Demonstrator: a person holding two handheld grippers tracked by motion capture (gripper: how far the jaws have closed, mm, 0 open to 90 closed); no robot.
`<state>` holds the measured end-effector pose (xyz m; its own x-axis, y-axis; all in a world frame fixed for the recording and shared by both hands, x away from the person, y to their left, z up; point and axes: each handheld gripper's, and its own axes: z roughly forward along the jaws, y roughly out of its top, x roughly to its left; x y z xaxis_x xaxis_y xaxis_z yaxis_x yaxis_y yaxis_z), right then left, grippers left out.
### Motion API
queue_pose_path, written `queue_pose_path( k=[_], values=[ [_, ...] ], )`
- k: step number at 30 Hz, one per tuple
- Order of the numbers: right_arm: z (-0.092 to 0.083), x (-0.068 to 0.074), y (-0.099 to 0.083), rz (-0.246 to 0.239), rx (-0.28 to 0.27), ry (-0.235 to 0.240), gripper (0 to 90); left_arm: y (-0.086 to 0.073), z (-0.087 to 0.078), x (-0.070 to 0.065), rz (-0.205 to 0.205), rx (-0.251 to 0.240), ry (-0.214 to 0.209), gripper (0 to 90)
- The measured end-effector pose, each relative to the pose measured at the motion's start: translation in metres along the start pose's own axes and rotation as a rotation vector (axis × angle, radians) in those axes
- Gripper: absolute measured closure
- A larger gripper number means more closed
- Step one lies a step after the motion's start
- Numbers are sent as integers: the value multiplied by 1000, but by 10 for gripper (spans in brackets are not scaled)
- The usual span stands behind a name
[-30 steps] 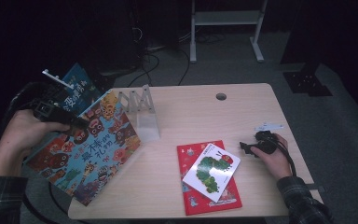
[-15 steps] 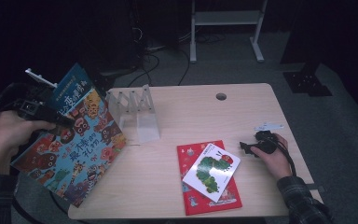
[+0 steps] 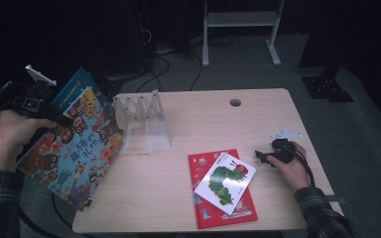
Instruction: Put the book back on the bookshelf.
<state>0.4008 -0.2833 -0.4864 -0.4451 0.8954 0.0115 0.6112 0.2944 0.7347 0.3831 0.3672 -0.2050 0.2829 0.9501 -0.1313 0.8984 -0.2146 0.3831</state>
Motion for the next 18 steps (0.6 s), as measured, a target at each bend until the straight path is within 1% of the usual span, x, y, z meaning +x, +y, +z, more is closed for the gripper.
queue_pose_path(
  k=[2,7,13,16,18],
  values=[
    [0,0,0,0,0,0,126,4,1,-2,-8,-5,11,806],
    [0,0,0,0,0,0,126,17,6,-2,-27,-9,9,806],
    [0,0,0,0,0,0,126,33,18,-2,-57,-25,31,806],
    [0,0,0,0,0,0,126,40,22,-3,-69,-23,39,806],
    [0,0,0,1,0,0,127,45,25,-3,-70,-19,51,806]
  ],
)
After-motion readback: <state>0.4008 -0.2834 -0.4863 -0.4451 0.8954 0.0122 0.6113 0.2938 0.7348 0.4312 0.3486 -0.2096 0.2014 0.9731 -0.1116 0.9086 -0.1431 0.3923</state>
